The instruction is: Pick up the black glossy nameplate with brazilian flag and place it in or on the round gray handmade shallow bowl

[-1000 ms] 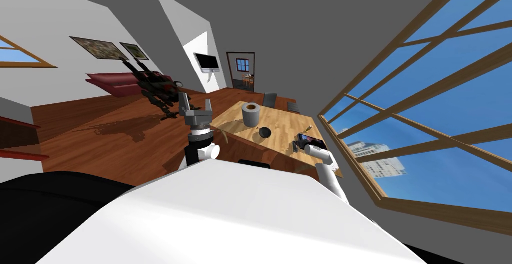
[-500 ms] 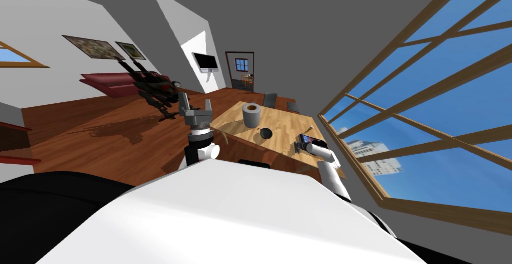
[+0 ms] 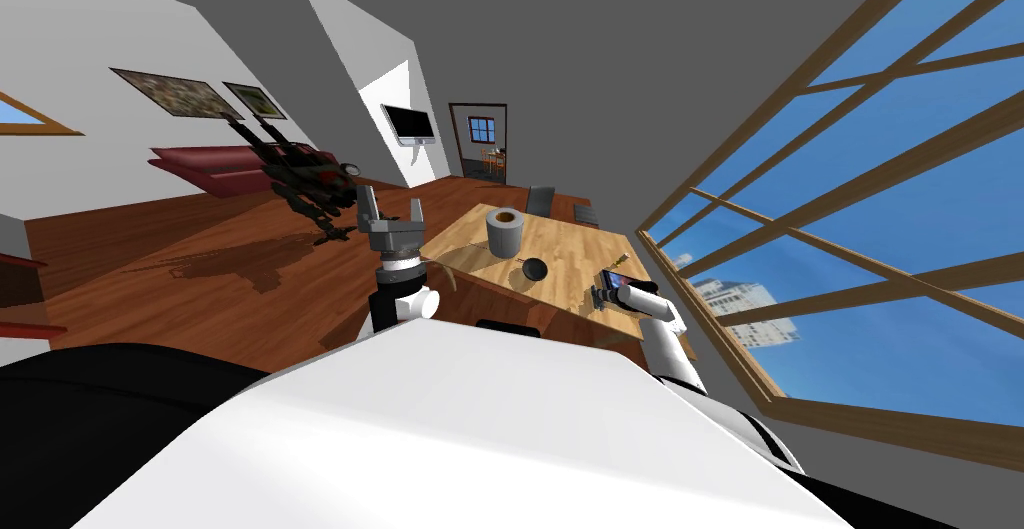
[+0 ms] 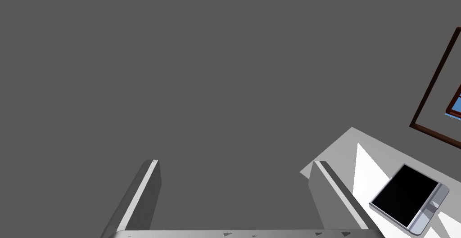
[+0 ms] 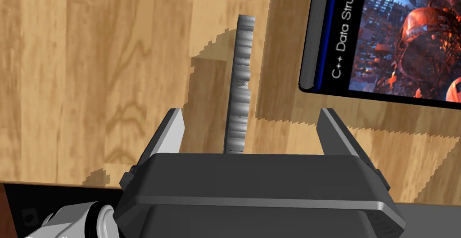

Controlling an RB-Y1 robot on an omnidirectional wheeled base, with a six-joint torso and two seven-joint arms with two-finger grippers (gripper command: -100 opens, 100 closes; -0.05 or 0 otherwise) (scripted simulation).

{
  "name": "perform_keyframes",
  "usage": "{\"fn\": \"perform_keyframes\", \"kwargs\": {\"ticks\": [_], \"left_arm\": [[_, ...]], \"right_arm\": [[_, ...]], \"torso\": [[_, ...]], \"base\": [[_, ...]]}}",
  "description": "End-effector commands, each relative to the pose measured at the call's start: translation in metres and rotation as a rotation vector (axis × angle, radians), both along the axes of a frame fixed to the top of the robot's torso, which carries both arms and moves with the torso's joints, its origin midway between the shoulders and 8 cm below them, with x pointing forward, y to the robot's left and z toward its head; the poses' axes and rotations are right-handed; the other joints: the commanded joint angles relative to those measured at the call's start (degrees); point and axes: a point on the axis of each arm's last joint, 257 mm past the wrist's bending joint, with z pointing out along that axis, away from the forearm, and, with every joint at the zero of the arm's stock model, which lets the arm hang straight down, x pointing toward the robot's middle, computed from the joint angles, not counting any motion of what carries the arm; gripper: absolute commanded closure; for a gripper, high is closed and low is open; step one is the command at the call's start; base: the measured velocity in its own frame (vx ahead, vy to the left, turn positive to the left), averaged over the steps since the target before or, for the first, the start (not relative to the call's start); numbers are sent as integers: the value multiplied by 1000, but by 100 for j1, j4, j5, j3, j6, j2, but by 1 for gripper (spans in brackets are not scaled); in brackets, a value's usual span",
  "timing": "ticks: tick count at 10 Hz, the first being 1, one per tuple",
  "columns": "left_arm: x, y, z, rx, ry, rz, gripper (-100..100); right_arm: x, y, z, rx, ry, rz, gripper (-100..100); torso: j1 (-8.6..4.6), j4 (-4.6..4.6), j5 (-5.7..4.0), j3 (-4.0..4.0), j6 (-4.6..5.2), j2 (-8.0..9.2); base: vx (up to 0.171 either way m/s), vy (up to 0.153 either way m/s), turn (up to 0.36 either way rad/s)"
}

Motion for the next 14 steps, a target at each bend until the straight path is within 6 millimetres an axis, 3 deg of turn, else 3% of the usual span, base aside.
{"fn": "perform_keyframes", "kwargs": {"ticks": [1, 5, 6, 7, 14], "left_arm": [[0, 0, 0, 0, 0, 0, 0], [0, 0, 0, 0, 0, 0, 0], [0, 0, 0, 0, 0, 0, 0], [0, 0, 0, 0, 0, 0, 0], [0, 0, 0, 0, 0, 0, 0]], "right_arm": [[-9, -3, -5, 39, 39, -50, -100], [-18, -7, -8, 82, 79, -107, -100], [-19, -7, -9, 86, 84, -112, 0], [-26, -9, -12, 88, 89, -81, -100], [-46, -17, -21, 88, 99, 13, -100]], "torso": [[0, 0, 0, 0, 0, 0], [2, 0, 0, -1, 0, -1], [-4, 1, -1, 2, 0, 3], [-10, 1, -2, 4, 0, 7], [14, -9, 3, -25, 1, -44]], "base": [[19, 37, -25], [22, 33, -15], [0, 0, 0], [90, 20, -214], [125, 60, -143]]}}
